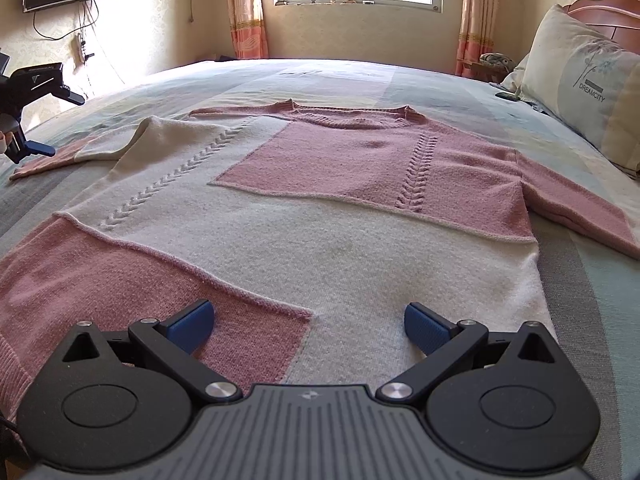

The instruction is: Fold clothes

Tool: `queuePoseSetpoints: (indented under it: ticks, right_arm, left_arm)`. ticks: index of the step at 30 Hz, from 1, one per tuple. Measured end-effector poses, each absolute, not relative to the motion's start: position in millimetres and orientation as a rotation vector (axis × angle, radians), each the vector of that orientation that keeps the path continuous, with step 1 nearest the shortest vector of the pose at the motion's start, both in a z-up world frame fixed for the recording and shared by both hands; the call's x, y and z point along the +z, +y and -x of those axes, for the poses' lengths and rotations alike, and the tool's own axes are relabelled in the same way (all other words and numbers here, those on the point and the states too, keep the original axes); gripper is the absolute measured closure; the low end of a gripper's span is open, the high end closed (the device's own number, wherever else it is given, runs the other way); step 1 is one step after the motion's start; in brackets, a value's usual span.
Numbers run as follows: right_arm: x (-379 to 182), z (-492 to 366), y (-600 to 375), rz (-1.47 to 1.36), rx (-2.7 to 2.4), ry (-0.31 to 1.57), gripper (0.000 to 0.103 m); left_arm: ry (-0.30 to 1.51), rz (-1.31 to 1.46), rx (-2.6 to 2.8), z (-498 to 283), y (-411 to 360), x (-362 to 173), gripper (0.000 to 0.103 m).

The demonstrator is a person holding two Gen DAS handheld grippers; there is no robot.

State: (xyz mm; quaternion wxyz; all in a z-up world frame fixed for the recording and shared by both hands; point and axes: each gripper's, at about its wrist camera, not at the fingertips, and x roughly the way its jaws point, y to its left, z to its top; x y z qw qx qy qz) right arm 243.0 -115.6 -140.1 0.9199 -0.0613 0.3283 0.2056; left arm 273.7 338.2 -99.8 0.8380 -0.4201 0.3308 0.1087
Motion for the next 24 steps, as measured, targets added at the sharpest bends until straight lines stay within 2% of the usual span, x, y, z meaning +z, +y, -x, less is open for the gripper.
queuePoseSetpoints:
  ticks: [5,16,22,24]
  right_arm:
    - [-141,-243,-114,0.128,0.415,0.671,0.0]
    - [-141,-245,-114,0.119,0.412,0.67,0.0]
    - [-141,-245,-114,0.119,0.412,0.669,0.0]
    - [-142,-245,-114,0.119,0.412,0.669,0.0]
  left_arm:
    - [0.557,0.949,0.203,-257,344,-126,0.001]
    - [0.223,1.034,0.363,-249,378,-143,0.002]
    - [0.299,0.899,0.439,-275,384,-140,0.005]
    - [0.325,0.886,0.479,-280,387,-137,0.013]
